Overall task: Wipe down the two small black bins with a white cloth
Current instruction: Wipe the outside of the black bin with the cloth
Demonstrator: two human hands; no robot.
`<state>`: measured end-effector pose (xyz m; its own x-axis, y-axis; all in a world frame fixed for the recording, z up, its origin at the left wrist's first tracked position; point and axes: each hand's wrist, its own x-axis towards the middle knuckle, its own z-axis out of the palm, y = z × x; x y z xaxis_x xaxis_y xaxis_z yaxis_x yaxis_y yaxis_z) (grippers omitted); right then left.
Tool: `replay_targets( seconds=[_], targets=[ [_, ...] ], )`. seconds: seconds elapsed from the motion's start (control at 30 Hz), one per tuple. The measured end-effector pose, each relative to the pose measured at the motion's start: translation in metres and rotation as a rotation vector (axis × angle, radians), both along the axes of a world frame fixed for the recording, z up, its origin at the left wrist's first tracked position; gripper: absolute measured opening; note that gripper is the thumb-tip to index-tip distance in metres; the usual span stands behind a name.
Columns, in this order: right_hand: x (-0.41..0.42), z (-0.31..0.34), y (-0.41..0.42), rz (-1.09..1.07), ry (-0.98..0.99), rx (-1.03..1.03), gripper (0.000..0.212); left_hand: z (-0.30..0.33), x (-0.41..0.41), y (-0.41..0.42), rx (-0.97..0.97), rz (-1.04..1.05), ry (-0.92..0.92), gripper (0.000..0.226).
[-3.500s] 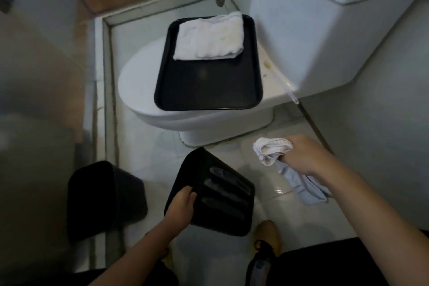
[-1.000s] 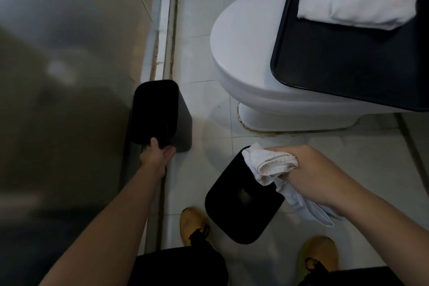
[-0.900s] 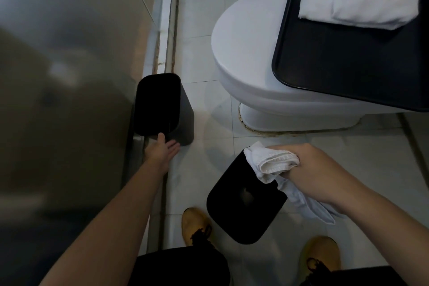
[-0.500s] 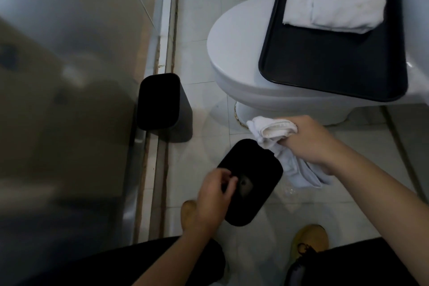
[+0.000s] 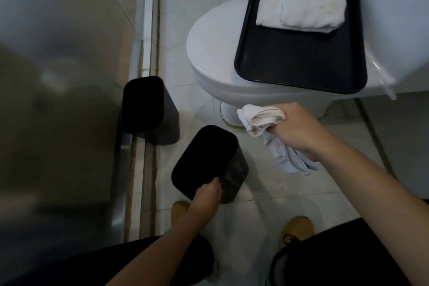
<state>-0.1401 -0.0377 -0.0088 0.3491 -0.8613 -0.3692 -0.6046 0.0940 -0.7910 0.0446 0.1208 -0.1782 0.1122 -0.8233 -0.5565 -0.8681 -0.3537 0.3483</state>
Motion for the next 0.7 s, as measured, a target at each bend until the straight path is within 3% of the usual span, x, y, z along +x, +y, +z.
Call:
replay_targets(
  seconds=[0.07, 0.2, 0.43, 0.57, 0.7],
  targets=[
    [0.010, 0.001, 0.006, -0.022, -0.093, 0.038, 0.030, 0.003, 0.031, -0.004, -0.008, 0.250, 0.204, 0.030],
    [0.037, -0.005, 0.001, 0.121, -0.131, 0.108, 0.029, 0.016, 0.081, -0.015, 0.118, 0.463, 0.396, 0.030],
    [0.090, -0.074, -0.015, 0.329, -0.120, 0.253, 0.017, 0.010, 0.157, -0.008, 0.131, 0.532, 0.442, 0.030],
    [0.122, -0.147, -0.005, 0.388, -0.175, 0.176, 0.032, -0.003, 0.186, 0.012, 0.046, 0.710, 0.493, 0.027],
    [0.166, -0.213, 0.038, 0.252, -0.343, -0.032, 0.056, -0.021, 0.200, 0.035, -0.118, 0.922, 0.453, 0.030]
  ],
)
